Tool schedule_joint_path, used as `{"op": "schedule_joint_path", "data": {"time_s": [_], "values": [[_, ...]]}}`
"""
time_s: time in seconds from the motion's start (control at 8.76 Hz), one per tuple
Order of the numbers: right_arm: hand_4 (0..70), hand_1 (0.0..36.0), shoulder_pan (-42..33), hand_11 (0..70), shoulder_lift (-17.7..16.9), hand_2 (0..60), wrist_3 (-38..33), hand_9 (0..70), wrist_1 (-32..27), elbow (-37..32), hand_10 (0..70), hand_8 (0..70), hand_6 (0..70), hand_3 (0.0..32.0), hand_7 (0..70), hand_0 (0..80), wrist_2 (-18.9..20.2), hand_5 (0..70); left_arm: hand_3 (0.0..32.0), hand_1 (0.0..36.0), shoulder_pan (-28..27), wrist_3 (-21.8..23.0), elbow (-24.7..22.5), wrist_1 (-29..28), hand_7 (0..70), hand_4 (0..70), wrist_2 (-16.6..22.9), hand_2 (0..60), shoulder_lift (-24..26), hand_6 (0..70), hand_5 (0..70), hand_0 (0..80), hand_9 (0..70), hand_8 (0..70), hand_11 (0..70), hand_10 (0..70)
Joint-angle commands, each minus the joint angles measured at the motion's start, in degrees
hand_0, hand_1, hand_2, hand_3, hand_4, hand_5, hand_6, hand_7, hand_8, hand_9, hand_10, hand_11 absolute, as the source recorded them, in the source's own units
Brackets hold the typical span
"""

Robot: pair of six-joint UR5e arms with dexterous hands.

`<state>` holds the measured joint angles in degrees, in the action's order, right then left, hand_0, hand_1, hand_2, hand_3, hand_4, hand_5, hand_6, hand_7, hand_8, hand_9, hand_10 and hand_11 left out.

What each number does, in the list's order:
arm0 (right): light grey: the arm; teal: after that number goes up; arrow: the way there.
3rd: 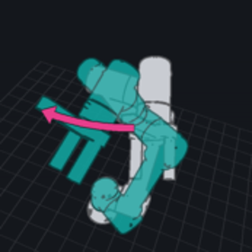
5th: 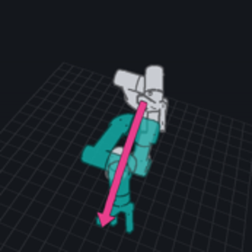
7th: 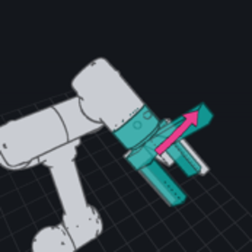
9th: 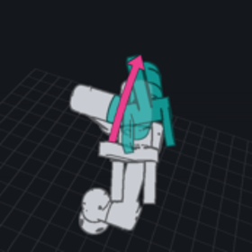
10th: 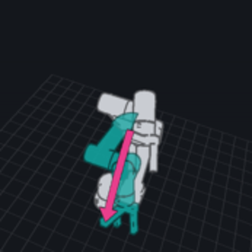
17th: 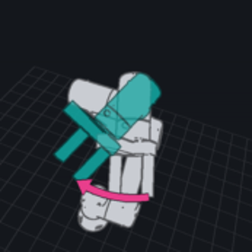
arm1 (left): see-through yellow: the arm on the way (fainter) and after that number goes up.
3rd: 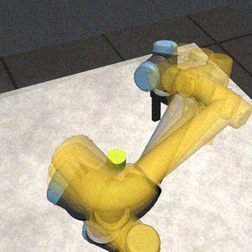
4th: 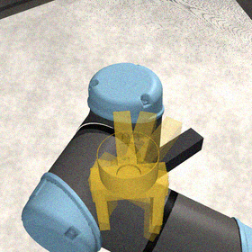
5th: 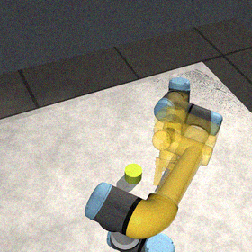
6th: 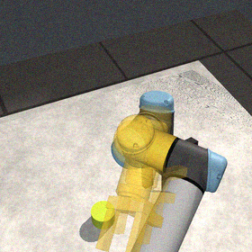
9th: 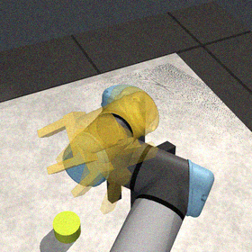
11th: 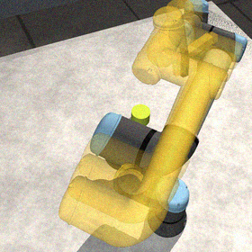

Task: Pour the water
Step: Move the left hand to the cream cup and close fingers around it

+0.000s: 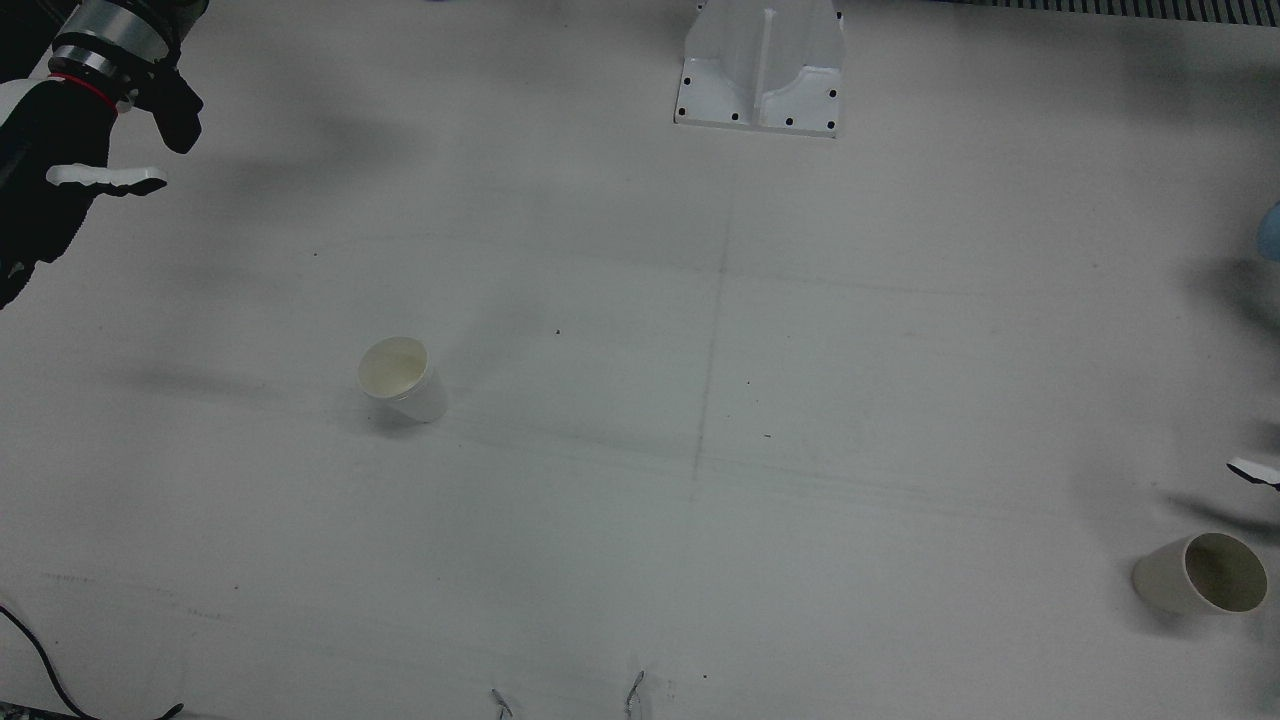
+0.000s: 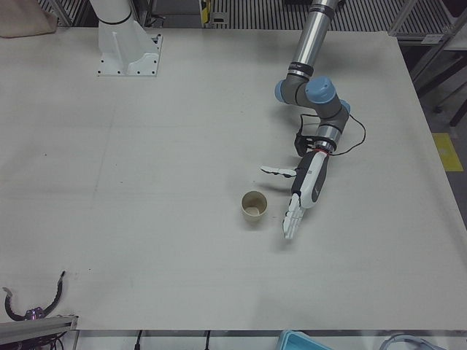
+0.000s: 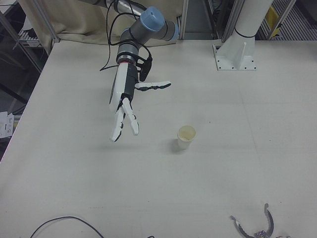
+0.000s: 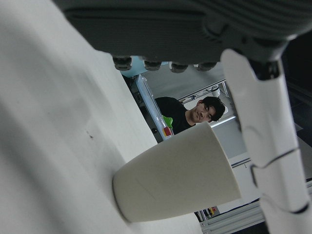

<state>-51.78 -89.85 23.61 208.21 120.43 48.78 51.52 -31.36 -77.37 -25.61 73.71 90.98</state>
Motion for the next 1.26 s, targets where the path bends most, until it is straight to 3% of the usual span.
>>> {"op": "schedule_joint_path", "data": {"time_s": [0.0,0.34,0.57,0.8,1.14], "values": [[5.7,7.3,0.02,0.0,-0.24,0.0,0.03,1.1,0.00,-0.02,0.0,1.1,0.9,0.0,1.2,43.8,0.00,2.8,6.0,17.9,-0.54,-0.02,3.96,-0.23,0.0,1.4,0.20,0.0,3.66,0.0,0.0,52.8,2.5,0.3,3.3,0.7],[6.0,7.2,0.02,0.0,-0.24,0.0,0.03,1.2,0.00,-0.28,0.0,1.3,1.2,0.0,1.2,43.6,0.00,2.6,3.4,17.8,-0.63,-0.11,5.11,0.03,0.0,3.5,0.20,0.0,5.51,0.0,0.0,53.1,1.6,0.0,3.4,0.8],[6.1,7.1,0.10,0.0,-0.24,0.0,-0.05,1.2,0.00,-0.90,0.0,1.3,1.2,0.0,1.1,43.3,0.00,2.5,4.4,18.2,-2.73,-0.02,5.03,0.64,0.0,3.1,0.20,0.0,6.22,0.0,0.0,53.3,1.9,0.0,3.5,0.8],[5.8,7.0,-0.33,0.0,-0.24,0.0,-0.05,1.4,0.00,-0.90,0.0,1.5,1.1,0.0,0.8,43.2,0.00,2.4,1.6,18.7,-3.00,0.07,4.94,1.52,0.0,5.5,0.29,0.0,7.27,0.0,0.0,53.8,2.0,0.0,4.1,1.2],[6.1,7.0,-0.86,0.0,-0.24,0.0,-0.14,1.5,-0.09,-0.81,0.0,1.5,1.3,0.0,1.0,43.1,0.00,2.4,0.0,19.0,-3.01,0.24,4.77,2.58,0.0,6.8,0.20,0.0,7.63,0.0,0.0,54.3,2.2,0.3,4.6,1.6]]}}
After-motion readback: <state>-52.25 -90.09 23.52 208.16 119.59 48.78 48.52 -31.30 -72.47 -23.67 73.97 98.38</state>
